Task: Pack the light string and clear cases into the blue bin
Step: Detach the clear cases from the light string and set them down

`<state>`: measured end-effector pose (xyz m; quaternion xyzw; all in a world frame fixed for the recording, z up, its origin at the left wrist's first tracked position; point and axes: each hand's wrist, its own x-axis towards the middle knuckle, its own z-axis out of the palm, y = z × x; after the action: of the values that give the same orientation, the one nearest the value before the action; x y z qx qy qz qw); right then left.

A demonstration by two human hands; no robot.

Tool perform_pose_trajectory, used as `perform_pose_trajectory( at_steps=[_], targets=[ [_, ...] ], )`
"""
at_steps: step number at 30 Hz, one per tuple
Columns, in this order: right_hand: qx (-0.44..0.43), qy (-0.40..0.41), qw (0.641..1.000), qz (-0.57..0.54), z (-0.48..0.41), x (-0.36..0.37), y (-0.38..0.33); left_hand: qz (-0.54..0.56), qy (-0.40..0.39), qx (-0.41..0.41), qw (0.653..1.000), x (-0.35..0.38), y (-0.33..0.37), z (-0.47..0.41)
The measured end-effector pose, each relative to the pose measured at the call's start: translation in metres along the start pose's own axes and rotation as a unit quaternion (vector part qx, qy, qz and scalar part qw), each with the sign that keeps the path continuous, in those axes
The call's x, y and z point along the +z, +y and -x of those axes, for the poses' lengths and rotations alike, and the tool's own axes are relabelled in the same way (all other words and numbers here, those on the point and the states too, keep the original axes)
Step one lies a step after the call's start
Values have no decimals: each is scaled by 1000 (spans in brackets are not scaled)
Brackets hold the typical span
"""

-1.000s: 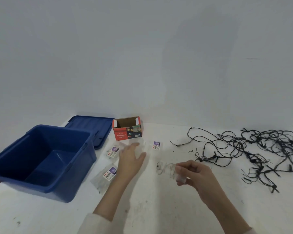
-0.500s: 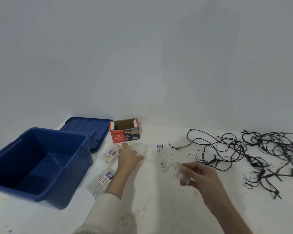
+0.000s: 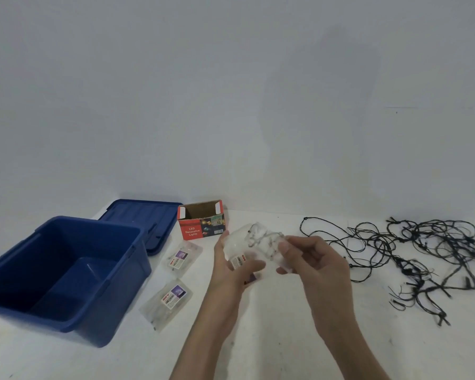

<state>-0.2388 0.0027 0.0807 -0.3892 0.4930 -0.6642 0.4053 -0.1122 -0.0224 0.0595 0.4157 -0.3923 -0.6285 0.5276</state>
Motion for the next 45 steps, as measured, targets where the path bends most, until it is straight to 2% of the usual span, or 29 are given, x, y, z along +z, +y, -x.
perform_pose_trajectory(
  at_steps=[5, 11, 17, 23, 25, 29, 31, 35, 38, 41, 43, 45],
  targets=[
    [-46, 40, 997, 47, 7, 0, -7, 66, -21, -5, 998, 9, 1, 9],
    [-58, 70, 996, 19, 14, -2, -11, 157, -15, -9, 987, 20, 3, 17],
    [-112, 77, 984, 112, 19, -2, -9, 92, -29, 6, 995, 31, 8, 28],
    [-172, 118, 952, 226, 25, 0, 1, 99, -46, -9, 994, 35, 5, 35],
    [-167, 110, 957, 212, 26, 1, 2, 98, -38, -9, 994, 35, 3, 36],
    [-96, 74, 983, 140, 24, 0, -2, 66, -29, -2, 997, 35, 0, 35],
    [-85, 43, 984, 152, 24, -1, -3, 30, -30, -1, 999, 33, -1, 35],
    [-110, 53, 975, 185, 27, 0, 4, 18, -34, -4, 999, 35, -5, 38],
    [-154, -26, 952, 263, 31, -1, 3, 39, 1, -15, 999, 28, -4, 36],
    [-145, -134, 939, 282, 30, -9, -5, 49, 25, -19, 998, 18, 5, 31],
    [-131, -162, 945, 252, 28, -13, -9, 57, 18, -28, 998, 15, 9, 30],
    [-139, -149, 950, 235, 29, -14, -10, 56, 6, -34, 998, 15, 11, 31]
  ],
)
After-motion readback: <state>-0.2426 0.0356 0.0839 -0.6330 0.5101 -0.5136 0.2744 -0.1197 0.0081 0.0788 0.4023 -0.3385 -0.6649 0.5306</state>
